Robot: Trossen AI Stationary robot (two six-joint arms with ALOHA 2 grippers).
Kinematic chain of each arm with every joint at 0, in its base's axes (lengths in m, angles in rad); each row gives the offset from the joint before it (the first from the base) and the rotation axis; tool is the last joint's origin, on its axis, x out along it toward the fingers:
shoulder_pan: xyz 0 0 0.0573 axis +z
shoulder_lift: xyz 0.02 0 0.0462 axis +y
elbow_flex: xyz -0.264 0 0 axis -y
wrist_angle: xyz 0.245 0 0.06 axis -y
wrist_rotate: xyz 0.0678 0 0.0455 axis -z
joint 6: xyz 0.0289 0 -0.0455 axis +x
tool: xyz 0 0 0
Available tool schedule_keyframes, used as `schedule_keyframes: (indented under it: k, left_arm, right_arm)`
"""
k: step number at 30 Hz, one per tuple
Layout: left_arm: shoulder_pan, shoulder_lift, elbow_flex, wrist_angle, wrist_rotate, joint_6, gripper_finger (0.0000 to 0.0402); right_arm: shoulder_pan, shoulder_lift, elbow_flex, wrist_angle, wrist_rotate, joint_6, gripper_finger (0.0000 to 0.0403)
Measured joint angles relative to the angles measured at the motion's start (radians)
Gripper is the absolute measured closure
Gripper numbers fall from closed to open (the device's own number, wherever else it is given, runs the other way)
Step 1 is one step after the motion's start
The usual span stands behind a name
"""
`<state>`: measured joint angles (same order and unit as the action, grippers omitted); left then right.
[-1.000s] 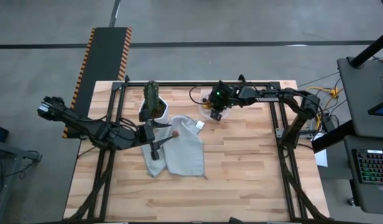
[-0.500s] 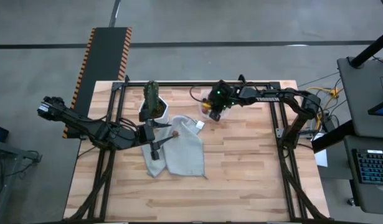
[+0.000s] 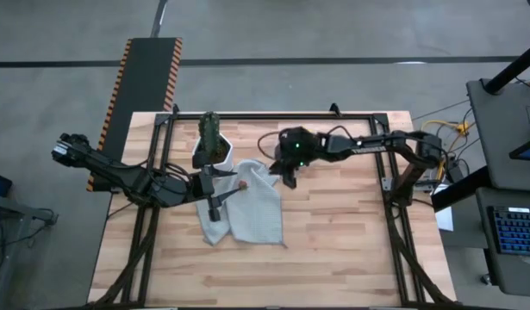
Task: Pick and placing Produce into tupperware
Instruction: Put the red strawberry into the transparent bin
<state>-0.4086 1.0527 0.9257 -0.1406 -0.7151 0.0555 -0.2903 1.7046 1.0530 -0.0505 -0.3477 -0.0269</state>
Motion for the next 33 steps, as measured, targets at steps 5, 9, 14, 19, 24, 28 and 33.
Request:
schedule_keyframes:
  k: [5, 9, 14, 19, 24, 28, 33]
  left_arm:
    - [0.0, 0.0, 0.0, 0.0, 0.0, 0.0, 0.0212]
    - [0.0, 0.0, 0.0, 0.001, 0.0, 0.0, 0.0212]
    - [0.0, 0.0, 0.0, 0.002, 0.0, 0.0, 0.0212]
    - [0.0, 0.0, 0.001, 0.001, 0.0, 0.0, 0.0212]
    - [0.0, 0.0, 0.001, 0.001, 0.0, 0.0, 0.0212]
    - [0.0, 0.002, 0.001, 0.001, 0.0, 0.0, 0.0212]
    - [0.0, 0.008, 0.001, 0.001, 0.0, 0.0, 0.0212]
  right_arm:
    - [0.105, 0.011, -0.009, 0.053, 0.003, -0.004, 0.0322]
    - [0.175, 0.032, -0.011, 0.099, 0.004, -0.044, 0.0313]
    - [0.224, 0.053, -0.011, 0.176, 0.06, -0.067, 0.0288]
    - [0.229, 0.047, -0.01, 0.176, 0.129, -0.02, 0.0268]
    - [0.23, 0.059, -0.01, 0.203, 0.113, -0.063, 0.0256]
    - [0.235, 0.109, -0.012, 0.258, 0.105, -0.099, 0.0236]
    - [0.238, 0.182, -0.011, 0.383, 0.118, -0.126, 0.0192]
